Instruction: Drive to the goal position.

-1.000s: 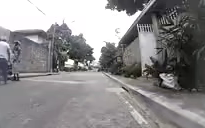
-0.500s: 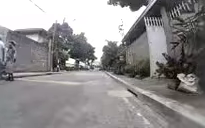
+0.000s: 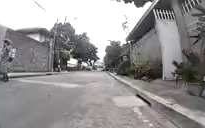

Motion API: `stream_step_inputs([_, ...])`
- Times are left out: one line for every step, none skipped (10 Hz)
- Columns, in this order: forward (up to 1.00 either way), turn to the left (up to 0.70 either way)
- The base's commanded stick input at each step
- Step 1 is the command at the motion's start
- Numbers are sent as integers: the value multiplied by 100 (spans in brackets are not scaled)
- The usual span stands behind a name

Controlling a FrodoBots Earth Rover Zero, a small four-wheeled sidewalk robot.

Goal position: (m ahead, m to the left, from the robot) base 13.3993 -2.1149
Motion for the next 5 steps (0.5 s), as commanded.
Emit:
stream_step_inputs([100, 0])
stream_step_inputs([100, 0])
stream_step_inputs([100, 0])
stream_step_inputs([100, 0])
stream_step_inputs([100, -4])
